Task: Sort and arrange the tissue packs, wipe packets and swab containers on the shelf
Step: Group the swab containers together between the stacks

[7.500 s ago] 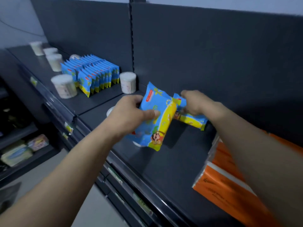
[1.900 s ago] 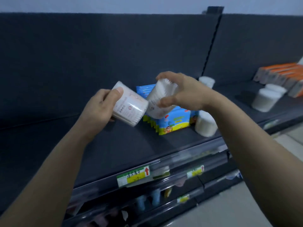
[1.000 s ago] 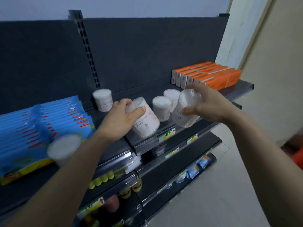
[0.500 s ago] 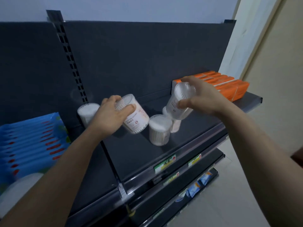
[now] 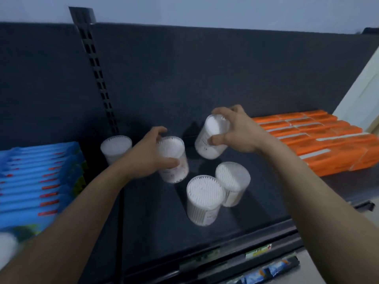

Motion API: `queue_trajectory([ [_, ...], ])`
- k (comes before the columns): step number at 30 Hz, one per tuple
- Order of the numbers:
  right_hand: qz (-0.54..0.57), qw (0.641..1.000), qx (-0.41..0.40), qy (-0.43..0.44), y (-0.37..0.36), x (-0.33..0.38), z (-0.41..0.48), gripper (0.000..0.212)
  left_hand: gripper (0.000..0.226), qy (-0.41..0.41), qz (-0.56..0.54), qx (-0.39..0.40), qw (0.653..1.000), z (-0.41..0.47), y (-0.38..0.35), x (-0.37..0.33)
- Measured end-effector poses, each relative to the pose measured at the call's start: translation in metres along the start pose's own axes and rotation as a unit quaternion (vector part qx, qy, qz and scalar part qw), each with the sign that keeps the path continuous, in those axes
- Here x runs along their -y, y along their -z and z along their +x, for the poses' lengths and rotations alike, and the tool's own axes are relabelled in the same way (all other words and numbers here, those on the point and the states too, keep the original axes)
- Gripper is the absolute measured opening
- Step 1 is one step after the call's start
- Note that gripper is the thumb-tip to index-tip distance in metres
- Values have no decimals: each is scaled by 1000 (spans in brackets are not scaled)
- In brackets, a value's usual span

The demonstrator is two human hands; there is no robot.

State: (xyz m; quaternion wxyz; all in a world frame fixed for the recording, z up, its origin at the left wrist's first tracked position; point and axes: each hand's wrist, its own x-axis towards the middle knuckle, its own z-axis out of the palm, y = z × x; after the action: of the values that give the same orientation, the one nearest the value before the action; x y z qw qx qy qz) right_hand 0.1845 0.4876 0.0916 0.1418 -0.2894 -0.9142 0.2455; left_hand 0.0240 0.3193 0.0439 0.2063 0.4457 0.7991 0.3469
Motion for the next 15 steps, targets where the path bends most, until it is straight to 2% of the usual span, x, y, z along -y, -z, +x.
queue_trajectory([
  [7, -32, 988, 146, 28, -17, -37, 29, 77, 79, 36, 37, 6, 999, 16, -30, -6],
  [11, -47, 980, 187, 55, -28, -49, 38, 83, 82, 51, 72, -40, 995, 19, -43, -8],
  [15, -56, 976, 203, 54, -40, -55, 40, 85, 89, 60, 94, -49, 993, 18, -54, -5],
])
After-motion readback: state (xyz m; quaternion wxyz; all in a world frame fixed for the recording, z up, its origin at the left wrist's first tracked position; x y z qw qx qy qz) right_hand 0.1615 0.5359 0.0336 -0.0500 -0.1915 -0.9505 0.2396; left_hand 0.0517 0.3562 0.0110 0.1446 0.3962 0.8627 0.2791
